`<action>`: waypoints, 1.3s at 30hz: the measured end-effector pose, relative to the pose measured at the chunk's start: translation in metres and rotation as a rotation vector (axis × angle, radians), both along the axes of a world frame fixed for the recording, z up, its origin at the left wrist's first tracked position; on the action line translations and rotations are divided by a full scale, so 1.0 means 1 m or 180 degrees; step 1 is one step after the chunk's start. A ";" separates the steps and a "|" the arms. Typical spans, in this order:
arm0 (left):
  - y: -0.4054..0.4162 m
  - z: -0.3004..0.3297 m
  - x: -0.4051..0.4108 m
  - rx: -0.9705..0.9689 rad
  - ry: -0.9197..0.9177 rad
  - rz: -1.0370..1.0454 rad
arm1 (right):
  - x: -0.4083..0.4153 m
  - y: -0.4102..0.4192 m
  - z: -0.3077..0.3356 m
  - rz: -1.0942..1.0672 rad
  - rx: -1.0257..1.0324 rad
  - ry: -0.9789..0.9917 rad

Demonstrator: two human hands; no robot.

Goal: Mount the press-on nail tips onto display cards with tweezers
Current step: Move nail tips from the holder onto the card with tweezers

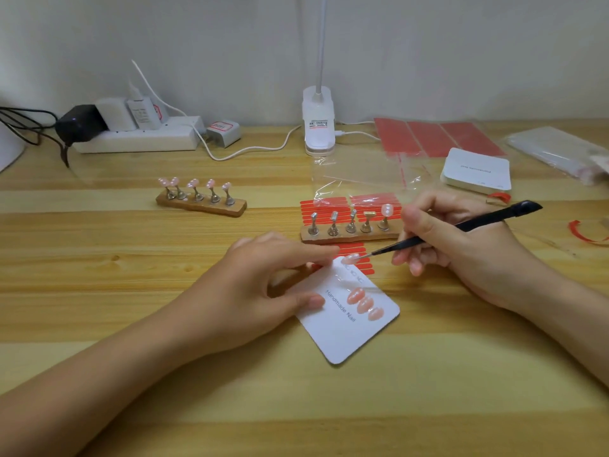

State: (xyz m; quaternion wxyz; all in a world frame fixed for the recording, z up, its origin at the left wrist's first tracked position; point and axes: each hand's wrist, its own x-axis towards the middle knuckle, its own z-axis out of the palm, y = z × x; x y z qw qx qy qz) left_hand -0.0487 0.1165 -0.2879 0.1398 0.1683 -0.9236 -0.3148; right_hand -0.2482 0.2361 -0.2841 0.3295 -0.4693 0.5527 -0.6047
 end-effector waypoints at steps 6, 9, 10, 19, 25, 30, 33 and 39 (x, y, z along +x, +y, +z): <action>-0.001 -0.003 0.003 0.0136 0.0042 -0.0086 | 0.003 0.001 0.003 0.0111 0.0198 0.0379; -0.001 -0.004 0.003 0.0043 0.0021 -0.0055 | 0.004 0.001 0.003 0.0174 0.0227 0.0406; -0.001 -0.004 0.003 0.0029 0.0019 -0.0050 | 0.004 0.001 0.003 0.0192 0.0241 0.0420; 0.001 -0.003 0.000 0.0156 0.0103 -0.0048 | 0.006 0.000 0.003 0.0311 0.0419 0.0573; 0.000 -0.004 0.000 0.0147 0.0181 -0.0029 | 0.007 -0.001 0.004 0.0227 0.0541 0.0572; 0.001 -0.004 0.001 0.0117 0.0201 -0.0054 | 0.006 -0.001 0.002 -0.0234 0.0361 0.0385; 0.001 -0.005 0.001 0.0089 0.0245 -0.0072 | 0.006 0.000 0.002 -0.0577 0.0048 0.0154; 0.000 -0.009 0.002 0.0190 0.0478 -0.0232 | 0.014 0.007 -0.001 -0.0561 -0.0175 0.0804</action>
